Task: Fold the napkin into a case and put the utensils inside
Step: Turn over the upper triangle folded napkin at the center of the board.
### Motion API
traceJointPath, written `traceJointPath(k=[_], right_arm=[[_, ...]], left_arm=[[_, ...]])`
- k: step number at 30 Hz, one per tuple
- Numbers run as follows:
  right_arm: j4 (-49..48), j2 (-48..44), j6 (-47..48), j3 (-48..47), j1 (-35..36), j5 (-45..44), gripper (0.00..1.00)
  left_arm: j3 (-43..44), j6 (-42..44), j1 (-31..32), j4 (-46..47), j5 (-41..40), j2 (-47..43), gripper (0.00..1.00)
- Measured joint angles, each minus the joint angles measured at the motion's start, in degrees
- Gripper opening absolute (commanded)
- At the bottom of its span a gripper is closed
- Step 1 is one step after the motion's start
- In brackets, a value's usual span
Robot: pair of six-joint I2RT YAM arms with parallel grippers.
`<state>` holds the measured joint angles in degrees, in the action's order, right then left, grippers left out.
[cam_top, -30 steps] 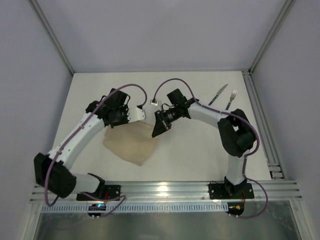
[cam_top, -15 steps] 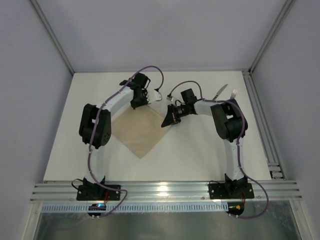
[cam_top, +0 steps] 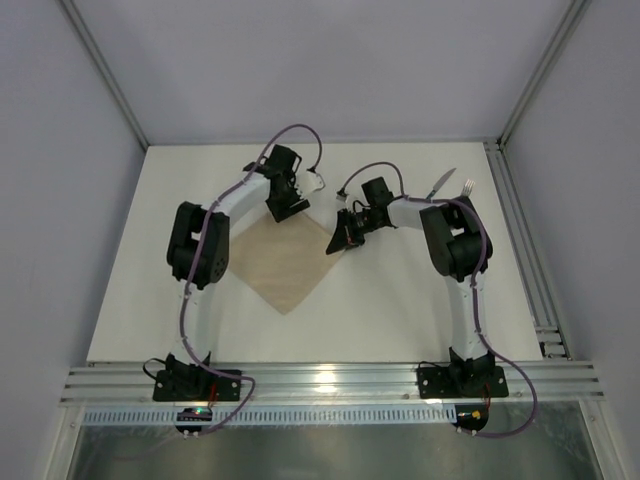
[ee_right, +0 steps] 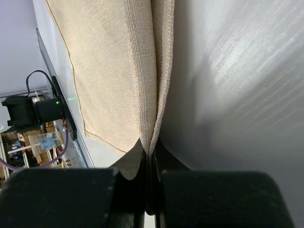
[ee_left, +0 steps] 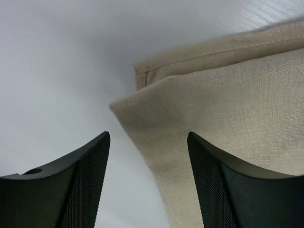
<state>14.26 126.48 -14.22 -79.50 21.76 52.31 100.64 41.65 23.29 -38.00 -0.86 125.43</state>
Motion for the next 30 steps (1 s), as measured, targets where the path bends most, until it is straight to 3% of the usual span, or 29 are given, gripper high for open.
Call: traceJointPath(k=[4, 5, 6, 14, 21, 24, 28, 30], right_arm=[[1.22, 0.44, 0.31, -0.85, -0.48, 0.15, 0.04], [1.36, 0.44, 0.37, -0.94, -0.57, 0.11, 0.04], [1.46, 0.44, 0.44, -0.96, -0.63, 0.07, 0.04], [2.47, 0.44, 1.73, -1.33, -0.68, -0.11, 0.04], [3.34, 0.44, 2.62, -1.62, -0.68, -0.22, 0.04], [3.54, 0.44, 2.93, -1.62, -0.72, -0.22, 0.04], [4.04, 0.44, 3.37, -1.73, -0.74, -0.22, 0.04], [4.72, 0.44, 3.69, -2.01, -0.74, -0.35, 0.04]], left_arm=[[2.03, -5.55, -2.8, -1.77, 4.61, -0.7, 0.71], [1.99, -7.1, -4.09, -2.64, 6.1, -1.49, 0.88], [1.46, -8.26, -5.57, -3.5, 7.58, -2.58, 0.92], [-15.56, -14.08, -20.44, -4.24, 14.84, -16.0, 0.89], [-24.17, -14.16, -19.71, -2.84, 18.69, -15.37, 0.87], [-24.94, -14.14, -19.63, -2.03, 20.39, -15.26, 0.76], [-24.83, -14.34, -19.8, -0.72, 20.92, -14.49, 0.39], [-24.74, -14.19, -19.89, -0.48, 21.57, -14.21, 0.3]])
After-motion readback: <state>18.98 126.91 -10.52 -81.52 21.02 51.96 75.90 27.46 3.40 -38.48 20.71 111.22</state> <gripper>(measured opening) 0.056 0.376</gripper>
